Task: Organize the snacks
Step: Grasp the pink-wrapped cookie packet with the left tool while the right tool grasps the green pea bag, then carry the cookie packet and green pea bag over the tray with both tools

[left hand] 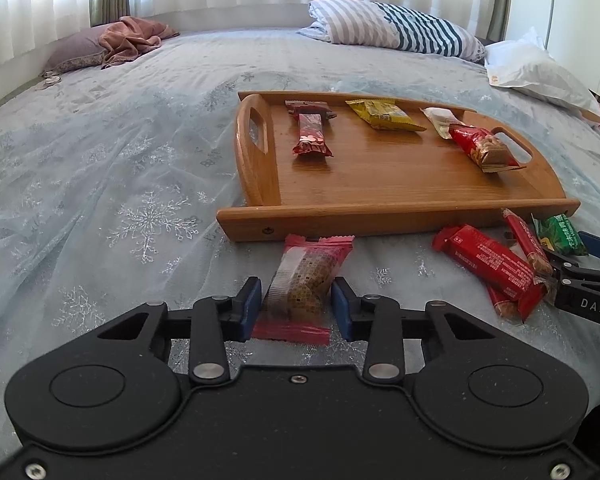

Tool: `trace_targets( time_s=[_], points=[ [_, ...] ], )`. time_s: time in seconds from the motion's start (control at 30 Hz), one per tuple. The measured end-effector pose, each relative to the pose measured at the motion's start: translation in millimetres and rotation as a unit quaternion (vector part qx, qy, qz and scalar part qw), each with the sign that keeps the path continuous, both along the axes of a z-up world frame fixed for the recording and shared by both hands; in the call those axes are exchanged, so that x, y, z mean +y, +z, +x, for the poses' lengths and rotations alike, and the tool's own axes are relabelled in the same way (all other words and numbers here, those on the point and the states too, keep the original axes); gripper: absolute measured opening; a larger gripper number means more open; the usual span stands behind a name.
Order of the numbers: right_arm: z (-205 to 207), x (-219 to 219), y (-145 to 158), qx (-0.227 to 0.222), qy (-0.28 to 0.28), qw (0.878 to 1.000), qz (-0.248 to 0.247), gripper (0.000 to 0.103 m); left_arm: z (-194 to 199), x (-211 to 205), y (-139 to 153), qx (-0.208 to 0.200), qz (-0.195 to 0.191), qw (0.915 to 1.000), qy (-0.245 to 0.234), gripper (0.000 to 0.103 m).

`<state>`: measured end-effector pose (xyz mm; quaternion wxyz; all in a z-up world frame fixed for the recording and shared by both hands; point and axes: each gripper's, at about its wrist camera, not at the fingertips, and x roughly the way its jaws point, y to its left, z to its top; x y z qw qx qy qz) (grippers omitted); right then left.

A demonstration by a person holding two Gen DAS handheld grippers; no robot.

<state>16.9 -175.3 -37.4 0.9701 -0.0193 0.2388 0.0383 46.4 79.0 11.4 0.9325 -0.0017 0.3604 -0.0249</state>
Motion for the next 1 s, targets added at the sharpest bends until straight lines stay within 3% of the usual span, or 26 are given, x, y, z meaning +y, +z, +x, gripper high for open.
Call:
trace_targets(
  time_s=[0.17, 0.33, 0.4, 1.0],
  points=[
    [-0.8, 1.1, 0.4, -0.001, 0.004, 1.0, -0.005, 0.085, -1.4, -0.5, 1.7, 0.0, -0.005, 1.0, 0.004, 0.032],
    [-5.5, 7.3, 6.4, -0.001, 0.015, 1.0, -0.014, 0.06, -4.5, -2.0, 7.9, -0.006, -0.005, 0.9999, 0.015, 0.029],
    [-8.8, 10.0, 9.7, -0.001, 0.017, 1.0, -0.016, 0.056, -5.9, -2.3, 11.2, -0.008, -0.009, 0.9998, 0.014, 0.029],
    [-18.4, -11.2, 43.8, -0.016, -0.018, 1.0, 0.007, 0.055, -9.8, -5.8, 48.3, -0.041, -0.029, 0.9987, 0.004, 0.028]
  ],
)
